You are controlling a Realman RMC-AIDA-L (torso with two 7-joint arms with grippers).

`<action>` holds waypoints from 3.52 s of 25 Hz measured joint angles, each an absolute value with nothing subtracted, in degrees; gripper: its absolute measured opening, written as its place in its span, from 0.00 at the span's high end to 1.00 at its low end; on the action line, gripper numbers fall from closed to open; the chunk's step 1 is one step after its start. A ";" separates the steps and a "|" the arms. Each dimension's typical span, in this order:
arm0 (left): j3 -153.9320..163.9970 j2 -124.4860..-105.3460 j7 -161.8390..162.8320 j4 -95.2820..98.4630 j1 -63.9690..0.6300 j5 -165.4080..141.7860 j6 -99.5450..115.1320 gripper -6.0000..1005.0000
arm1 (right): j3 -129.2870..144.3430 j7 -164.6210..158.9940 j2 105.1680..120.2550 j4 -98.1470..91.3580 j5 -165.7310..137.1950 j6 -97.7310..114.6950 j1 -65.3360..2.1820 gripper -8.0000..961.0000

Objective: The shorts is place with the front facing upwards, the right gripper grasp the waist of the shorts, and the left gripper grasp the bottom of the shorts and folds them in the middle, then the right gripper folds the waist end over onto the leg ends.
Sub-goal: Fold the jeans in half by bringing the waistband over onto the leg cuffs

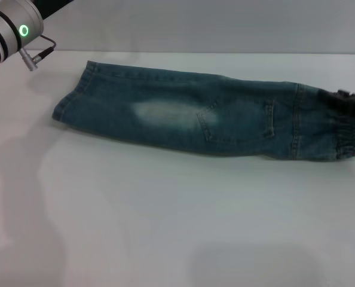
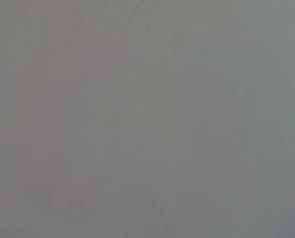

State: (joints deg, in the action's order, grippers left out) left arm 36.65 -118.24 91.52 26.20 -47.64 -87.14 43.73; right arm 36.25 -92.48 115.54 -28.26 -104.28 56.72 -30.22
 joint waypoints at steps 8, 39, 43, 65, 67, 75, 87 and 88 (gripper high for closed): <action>36.64 -118.28 91.39 26.19 -47.25 -87.09 44.01 0.17 | 35.99 -105.64 111.49 -35.68 -104.64 70.34 -26.10 0.45; 36.65 -118.20 83.92 26.10 -46.81 -83.54 46.36 0.17 | 36.10 -130.28 106.23 -36.35 -137.11 77.18 -37.61 0.49; 36.64 -118.11 83.24 26.10 -47.21 -83.51 46.26 0.17 | 35.96 -131.23 106.03 -37.57 -137.23 77.39 -36.81 0.50; 36.65 -118.42 82.44 25.31 -47.26 -82.72 46.29 0.17 | 36.73 -130.93 107.25 -34.19 -137.56 73.01 -38.20 0.53; 36.65 -118.41 82.44 25.31 -47.21 -82.68 46.49 0.17 | 36.73 -130.92 107.49 -34.19 -137.58 72.67 -38.21 0.53; 36.65 -118.37 82.44 25.21 -47.21 -82.68 46.68 0.17 | 36.73 -130.30 109.11 -34.19 -137.63 71.69 -38.81 0.55; 36.65 -118.39 80.22 23.69 -47.03 -81.07 46.70 0.17 | 36.73 -126.93 110.86 -34.88 -137.44 70.89 -39.63 0.59; 36.65 -118.38 79.71 23.42 -47.01 -80.75 46.76 0.17 | 36.73 -126.92 110.87 -34.84 -137.46 70.82 -39.68 0.62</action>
